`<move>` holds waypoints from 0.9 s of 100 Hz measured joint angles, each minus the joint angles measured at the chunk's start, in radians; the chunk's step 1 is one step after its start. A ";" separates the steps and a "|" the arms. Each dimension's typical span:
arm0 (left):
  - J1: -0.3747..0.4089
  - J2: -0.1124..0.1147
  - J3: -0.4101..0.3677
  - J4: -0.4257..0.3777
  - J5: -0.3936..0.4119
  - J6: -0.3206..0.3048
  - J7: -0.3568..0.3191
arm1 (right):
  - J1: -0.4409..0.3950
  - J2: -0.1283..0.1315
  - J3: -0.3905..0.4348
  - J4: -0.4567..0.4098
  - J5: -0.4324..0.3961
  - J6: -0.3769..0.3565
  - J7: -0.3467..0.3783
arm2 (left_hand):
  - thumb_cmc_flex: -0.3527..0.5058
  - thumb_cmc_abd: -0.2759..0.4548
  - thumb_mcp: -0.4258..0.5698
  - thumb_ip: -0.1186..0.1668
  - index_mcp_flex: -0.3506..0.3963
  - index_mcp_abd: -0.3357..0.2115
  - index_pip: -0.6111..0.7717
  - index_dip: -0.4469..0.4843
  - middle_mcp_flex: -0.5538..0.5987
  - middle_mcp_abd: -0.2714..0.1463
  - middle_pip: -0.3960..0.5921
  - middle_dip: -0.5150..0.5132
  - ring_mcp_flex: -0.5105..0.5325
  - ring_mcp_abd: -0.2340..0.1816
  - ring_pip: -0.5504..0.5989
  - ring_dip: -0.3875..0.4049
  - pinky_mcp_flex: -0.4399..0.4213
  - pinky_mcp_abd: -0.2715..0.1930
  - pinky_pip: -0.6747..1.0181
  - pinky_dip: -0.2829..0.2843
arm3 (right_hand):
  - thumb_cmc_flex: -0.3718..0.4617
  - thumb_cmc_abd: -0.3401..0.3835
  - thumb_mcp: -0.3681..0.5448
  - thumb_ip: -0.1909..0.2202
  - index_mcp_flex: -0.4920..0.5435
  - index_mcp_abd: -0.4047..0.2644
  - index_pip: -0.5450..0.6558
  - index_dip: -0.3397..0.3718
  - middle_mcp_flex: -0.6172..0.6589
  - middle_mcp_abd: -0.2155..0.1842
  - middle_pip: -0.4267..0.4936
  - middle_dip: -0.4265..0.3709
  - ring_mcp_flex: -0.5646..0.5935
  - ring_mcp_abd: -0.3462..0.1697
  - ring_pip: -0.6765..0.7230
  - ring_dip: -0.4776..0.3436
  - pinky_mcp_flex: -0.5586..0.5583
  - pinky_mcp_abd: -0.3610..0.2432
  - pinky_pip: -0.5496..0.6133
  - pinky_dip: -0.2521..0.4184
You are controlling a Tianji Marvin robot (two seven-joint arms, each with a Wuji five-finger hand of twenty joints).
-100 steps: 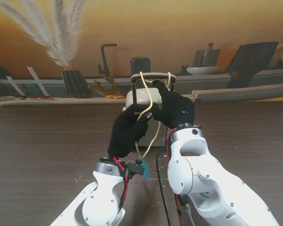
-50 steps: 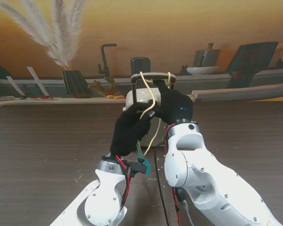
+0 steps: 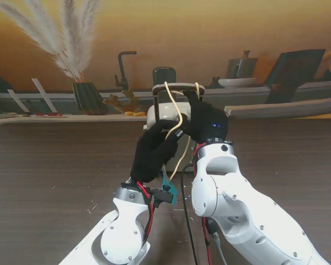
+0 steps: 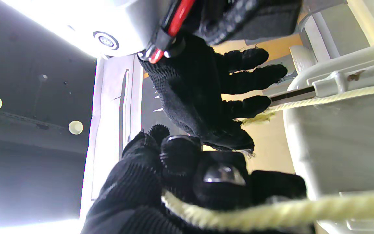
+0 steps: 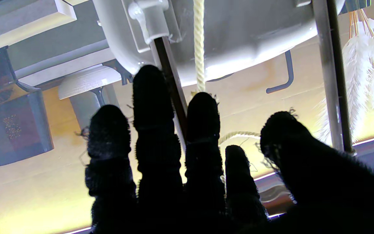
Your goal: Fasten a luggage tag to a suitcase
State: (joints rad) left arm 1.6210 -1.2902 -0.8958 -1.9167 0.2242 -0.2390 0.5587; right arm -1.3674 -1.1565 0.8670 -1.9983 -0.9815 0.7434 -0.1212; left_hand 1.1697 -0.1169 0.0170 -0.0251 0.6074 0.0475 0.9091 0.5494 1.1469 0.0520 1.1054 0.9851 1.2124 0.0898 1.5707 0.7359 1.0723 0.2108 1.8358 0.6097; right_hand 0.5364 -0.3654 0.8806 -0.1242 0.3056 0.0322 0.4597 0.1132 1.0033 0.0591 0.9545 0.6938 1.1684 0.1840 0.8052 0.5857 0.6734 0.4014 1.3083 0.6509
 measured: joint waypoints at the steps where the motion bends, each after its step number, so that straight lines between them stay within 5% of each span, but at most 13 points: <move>1: 0.000 0.000 0.000 0.000 0.000 0.000 0.000 | 0.000 0.000 0.000 0.000 0.001 0.000 -0.001 | 0.000 0.000 0.000 0.000 0.000 0.000 0.000 0.000 0.000 0.000 0.000 0.000 0.000 0.000 0.000 0.000 0.000 0.000 0.000 0.000 | 0.000 0.000 0.000 0.000 0.000 0.000 0.000 0.000 0.000 0.000 0.000 0.000 0.000 0.000 0.000 0.000 0.000 0.000 0.000 0.000; 62: -0.013 -0.002 0.013 0.009 -0.004 0.000 -0.005 | 0.012 0.000 -0.002 0.013 0.033 0.006 0.043 | 0.000 0.000 0.000 0.000 0.000 0.000 0.000 -0.011 0.000 0.000 0.000 0.000 0.000 0.000 0.000 0.000 0.000 0.000 0.000 0.000 | 0.000 0.000 -0.020 0.000 -0.007 0.000 0.011 0.000 -0.011 0.007 0.000 0.000 0.000 0.000 -0.001 0.000 -0.002 0.000 -0.002 0.000; 83: -0.014 -0.003 0.015 0.011 -0.003 0.000 -0.005 | -0.004 0.005 0.011 0.004 0.033 -0.011 0.058 | 0.000 0.000 0.000 0.000 0.000 0.000 0.000 -0.011 0.000 0.000 0.000 0.000 0.000 0.000 0.000 0.000 0.000 0.000 0.000 0.000 | 0.000 0.003 -0.020 0.000 0.082 -0.037 0.047 0.003 -0.011 0.008 0.000 0.000 0.000 0.001 -0.001 0.000 -0.002 0.000 -0.002 0.000; 90: -0.014 -0.003 0.016 0.011 -0.003 0.000 -0.005 | -0.014 0.007 0.016 -0.003 0.031 -0.020 0.061 | 0.000 0.000 0.000 0.000 0.000 0.000 0.000 -0.011 0.000 0.000 0.000 0.000 0.000 0.000 0.000 0.000 0.000 0.000 0.000 0.000 | 0.000 0.003 -0.020 0.000 0.127 -0.060 0.039 0.079 -0.011 0.009 0.000 0.000 0.000 0.001 -0.001 0.000 -0.002 0.000 -0.002 0.000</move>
State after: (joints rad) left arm 1.6068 -1.2931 -0.8795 -1.9054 0.2211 -0.2390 0.5536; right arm -1.3814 -1.1495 0.8827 -2.0009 -0.9506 0.7238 -0.0601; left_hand 1.1697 -0.1170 0.0170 -0.0251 0.6074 0.0475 0.9087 0.5386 1.1469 0.0520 1.1052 0.9851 1.2123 0.0898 1.5707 0.7359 1.0723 0.2109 1.8358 0.6095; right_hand 0.5364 -0.3627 0.8602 -0.1242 0.4328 -0.0282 0.4989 0.1926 0.9927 0.0677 0.9545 0.6938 1.1680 0.1846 0.8045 0.5857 0.6713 0.4018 1.3063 0.6506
